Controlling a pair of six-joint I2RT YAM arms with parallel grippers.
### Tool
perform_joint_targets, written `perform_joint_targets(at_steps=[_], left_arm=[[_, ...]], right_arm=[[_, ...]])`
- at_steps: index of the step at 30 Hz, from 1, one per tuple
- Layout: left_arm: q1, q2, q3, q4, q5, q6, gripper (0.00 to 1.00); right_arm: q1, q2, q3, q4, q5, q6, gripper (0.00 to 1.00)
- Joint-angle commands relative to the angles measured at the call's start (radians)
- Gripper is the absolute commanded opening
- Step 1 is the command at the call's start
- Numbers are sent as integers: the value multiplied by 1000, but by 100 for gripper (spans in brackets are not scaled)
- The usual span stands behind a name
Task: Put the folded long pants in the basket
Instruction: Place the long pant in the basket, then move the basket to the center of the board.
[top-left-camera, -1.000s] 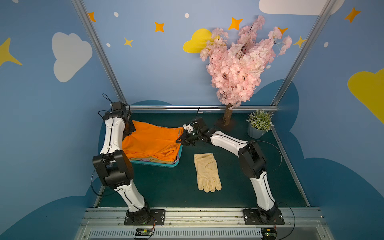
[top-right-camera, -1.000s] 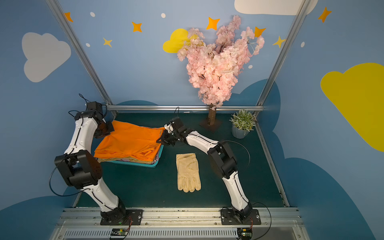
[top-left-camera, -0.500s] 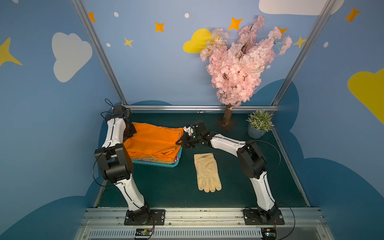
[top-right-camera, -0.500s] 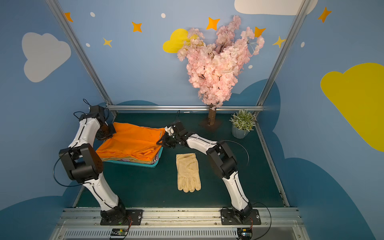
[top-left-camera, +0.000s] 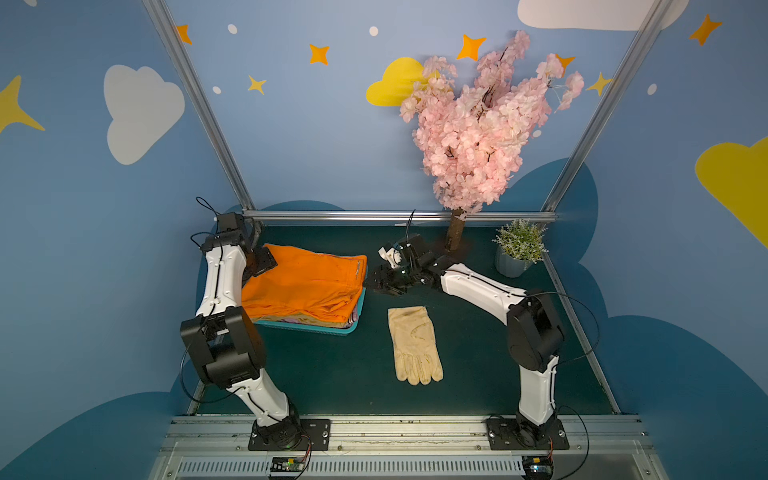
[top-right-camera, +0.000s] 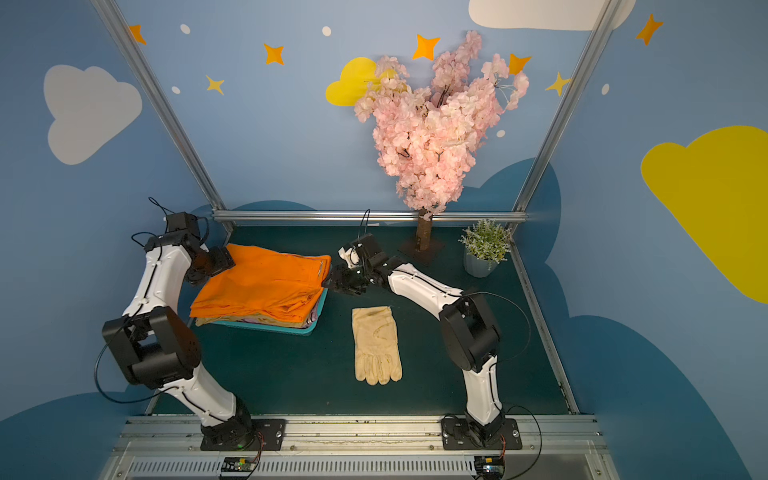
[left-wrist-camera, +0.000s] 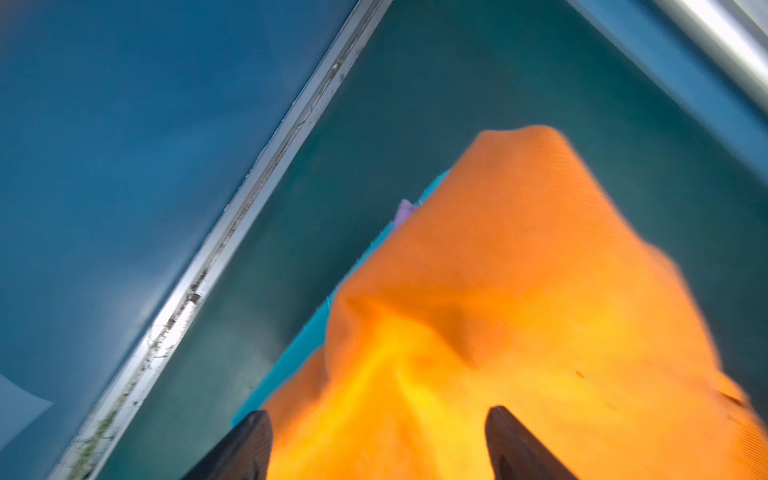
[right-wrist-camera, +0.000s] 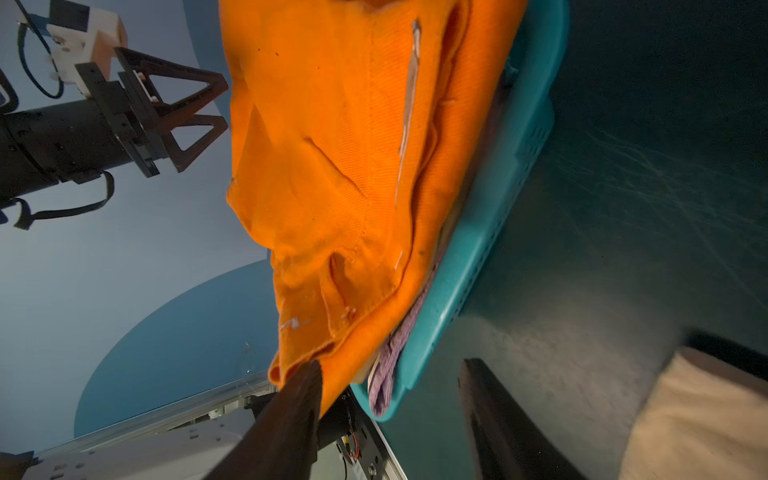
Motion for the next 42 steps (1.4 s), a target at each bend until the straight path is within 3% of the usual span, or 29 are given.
perform_joint_targets(at_steps=[1,8,11,14,21,31,37,42], left_arm=[[13,-113,-69,61,90,-47,87],[13,-277,-212,92,232,-77,87],[12,-342,-294,130,341,-87,87],[13,-384,-344,140,377,-93,87],[14,-412,-403,146,385,-90,87],[9,-436,-420,161,406,-95,87],[9,-435,-432,158,401,-84,87],[10,-436,-419,150,387,-75,87]], right_arm=[[-20,-41,-52,-25,26,-29,58],[-3,56,-89,121,-39,62,39],[9,116,-67,166,-71,100,39],[30,146,-51,197,-74,103,42],[45,133,-104,290,-83,159,47],[46,2,-169,284,-22,122,46],[46,95,-85,236,-44,115,46],[48,115,-110,277,-38,129,45]])
